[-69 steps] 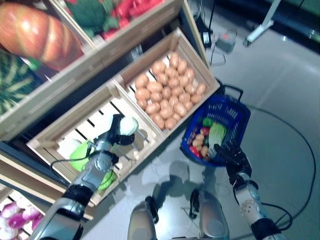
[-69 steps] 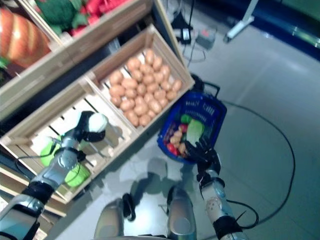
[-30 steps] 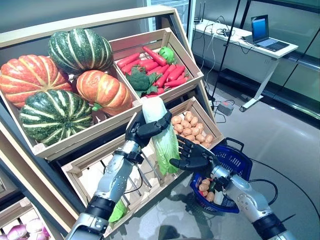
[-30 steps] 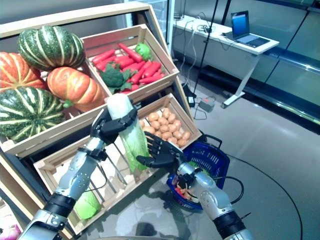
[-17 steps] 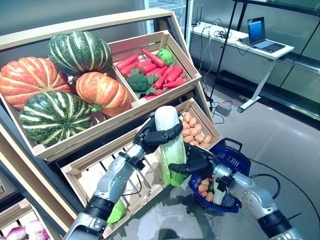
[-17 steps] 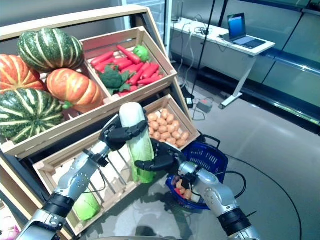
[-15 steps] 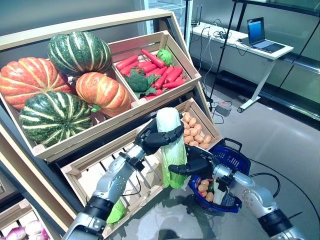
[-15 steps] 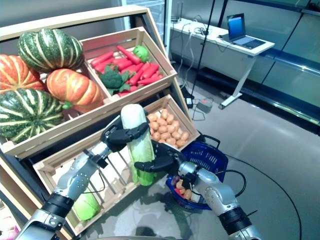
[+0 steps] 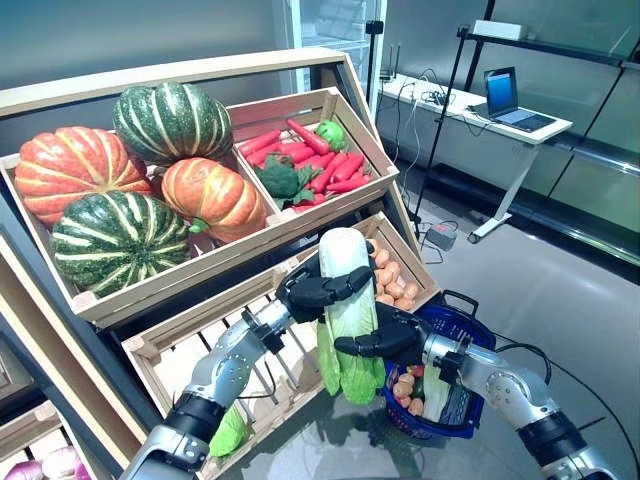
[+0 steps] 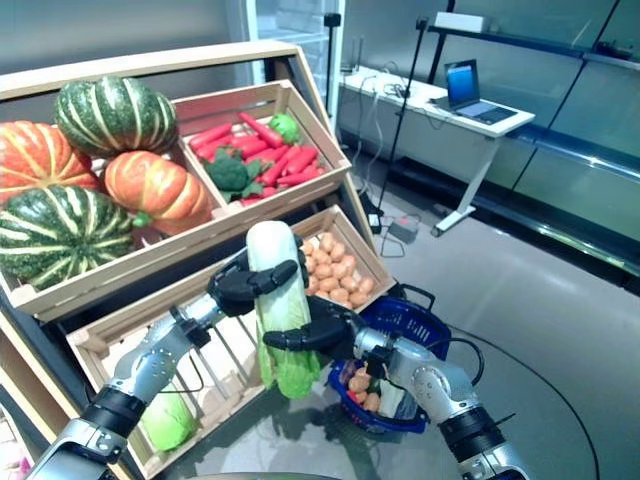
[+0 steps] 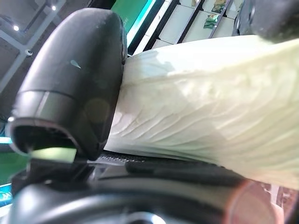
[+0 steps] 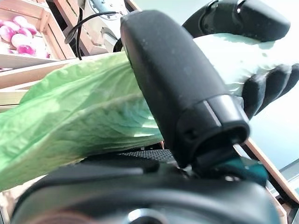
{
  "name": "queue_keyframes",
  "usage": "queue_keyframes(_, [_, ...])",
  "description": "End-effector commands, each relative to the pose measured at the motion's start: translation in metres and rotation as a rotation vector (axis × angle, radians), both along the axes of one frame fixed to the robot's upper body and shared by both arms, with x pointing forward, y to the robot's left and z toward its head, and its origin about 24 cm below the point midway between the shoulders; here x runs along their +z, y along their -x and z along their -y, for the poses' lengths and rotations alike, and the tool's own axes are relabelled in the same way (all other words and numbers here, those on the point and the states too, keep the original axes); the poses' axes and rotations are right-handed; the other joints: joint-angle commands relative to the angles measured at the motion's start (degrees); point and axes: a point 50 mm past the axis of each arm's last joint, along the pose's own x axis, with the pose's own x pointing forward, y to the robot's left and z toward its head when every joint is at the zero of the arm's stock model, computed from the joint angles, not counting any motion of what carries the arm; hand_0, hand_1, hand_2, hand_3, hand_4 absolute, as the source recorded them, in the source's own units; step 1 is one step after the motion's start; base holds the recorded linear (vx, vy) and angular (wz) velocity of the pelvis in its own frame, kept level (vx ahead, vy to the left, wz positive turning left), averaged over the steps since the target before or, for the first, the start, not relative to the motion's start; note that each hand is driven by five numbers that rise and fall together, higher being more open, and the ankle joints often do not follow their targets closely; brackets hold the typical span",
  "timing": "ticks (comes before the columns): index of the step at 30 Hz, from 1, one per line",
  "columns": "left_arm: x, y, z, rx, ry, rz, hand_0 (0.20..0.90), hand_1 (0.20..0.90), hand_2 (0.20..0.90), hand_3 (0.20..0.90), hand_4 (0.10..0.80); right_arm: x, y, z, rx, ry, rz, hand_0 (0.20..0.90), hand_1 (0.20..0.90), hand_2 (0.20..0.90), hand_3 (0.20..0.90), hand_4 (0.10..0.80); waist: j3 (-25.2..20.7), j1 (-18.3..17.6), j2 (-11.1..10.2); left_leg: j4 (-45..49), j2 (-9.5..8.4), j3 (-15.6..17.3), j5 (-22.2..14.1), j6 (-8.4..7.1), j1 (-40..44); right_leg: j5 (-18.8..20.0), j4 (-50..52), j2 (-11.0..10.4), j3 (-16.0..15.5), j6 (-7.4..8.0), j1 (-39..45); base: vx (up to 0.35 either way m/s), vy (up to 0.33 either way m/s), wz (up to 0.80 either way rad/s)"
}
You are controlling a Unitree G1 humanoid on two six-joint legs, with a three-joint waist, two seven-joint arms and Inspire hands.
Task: Put vegetables into the basket
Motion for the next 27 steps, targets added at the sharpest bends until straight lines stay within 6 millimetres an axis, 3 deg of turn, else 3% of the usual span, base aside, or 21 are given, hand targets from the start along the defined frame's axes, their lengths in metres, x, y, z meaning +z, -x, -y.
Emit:
queue_keyframes(1, [0.059,-0.005,0.075,-0.28,0.412,0.199,0.3,0.3,0.3,0.3,0.4,0.074,-0.002,-0.091,0.349,-0.588,0.119,0.9,0.9,0.9,0.9,0.8,-1.4,-0.7,0.1,0.1,-1.62,1.0,-6.1,1.31,0.7,-2.8,0.1,1.2,0.5,-3.38,0.5,0.0,0.0,0.0])
queue_keyframes(2, [0.06,-0.005,0.078,-0.286,0.423,0.205,0.3,0.3,0.3,0.3,0.4,0.074,0.0,-0.095,0.372,-0.609,0.107,0.9,0.9,0.9,0.9,0.8,-1.4,-0.8,0.1,0.1,-1.65,1.0,-6.1,1.32,0.7,-2.8,0.1,1.2,0.5,-3.39,0.5,0.0,0.0,0.0])
queue_keyframes(5, [0.064,-0.004,0.08,-0.289,0.438,0.213,0.3,0.3,0.3,0.3,0.4,0.075,0.003,-0.1,0.395,-0.63,0.084,0.691,0.691,0.691,0.691,0.66,-1.5,-0.7,0.2,0.1,-1.69,0.9,-6.1,1.31,0.6,-2.9,0.1,1.2,0.5,-3.4,0.5,0.0,0.0,0.0])
queue_keyframes(6, [0.066,-0.004,0.081,-0.287,0.448,0.217,0.3,0.3,0.3,0.3,0.4,0.074,0.005,-0.102,0.409,-0.637,0.07,0.5,0.5,0.5,0.5,0.533,-1.5,-0.7,0.2,0.1,-1.71,0.9,-6.1,1.32,0.6,-2.9,0.1,1.2,0.5,-3.39,0.5,0.0,0.0,0.0])
queue_keyframes(8, [0.069,-0.005,0.081,-0.283,0.458,0.23,0.3,0.3,0.3,0.3,0.4,0.073,0.008,-0.105,0.434,-0.651,0.045,0.3,0.3,0.3,0.3,0.4,-1.5,-0.7,0.3,0.1,-1.73,1.0,-6.0,1.32,0.6,-2.9,0.1,1.2,0.5,-3.41,0.5,0.0,0.0,0.0])
queue_keyframes(16, [0.082,-0.007,0.084,-0.284,0.462,0.266,0.3,0.3,0.3,0.3,0.4,0.072,0.011,-0.108,0.45,-0.685,0.02,0.3,0.3,0.3,0.3,0.4,-1.4,-0.8,0.2,0.1,-1.81,0.8,-6.1,1.46,0.5,-2.8,0.1,1.2,0.4,-3.28,0.3,0.0,0.0,0.0])
queue_keyframes(24, [0.079,-0.011,0.078,-0.237,0.418,0.231,0.3,0.3,0.3,0.3,0.4,0.069,0.008,-0.102,0.404,-0.665,0.03,0.3,0.3,0.3,0.3,0.4,-1.4,-1.0,0.3,0.1,-1.78,1.2,-6.0,1.48,0.4,-2.8,0.1,1.2,0.6,-3.28,0.1,0.0,0.0,0.0])
queue_keyframes(25, [0.075,-0.012,0.076,-0.229,0.396,0.216,0.9,0.9,0.9,0.9,0.8,0.068,0.008,-0.1,0.389,-0.661,0.031,0.3,0.3,0.3,0.3,0.4,-1.4,-1.0,0.3,0.1,-1.8,1.2,-6.0,1.5,0.4,-2.7,0.1,1.2,0.7,-3.28,0.0,0.0,0.0,0.0])
queue_keyframes(27, [0.07,-0.013,0.072,-0.204,0.365,0.194,0.9,0.9,0.9,0.9,0.8,0.066,0.006,-0.097,0.364,-0.658,0.032,0.3,0.3,0.3,0.3,0.4,-1.3,-1.1,0.3,0.1,-1.83,1.2,-6.0,1.51,0.4,-2.7,0.1,1.2,0.7,-3.22,0.0,0.0,0.0,0.0])
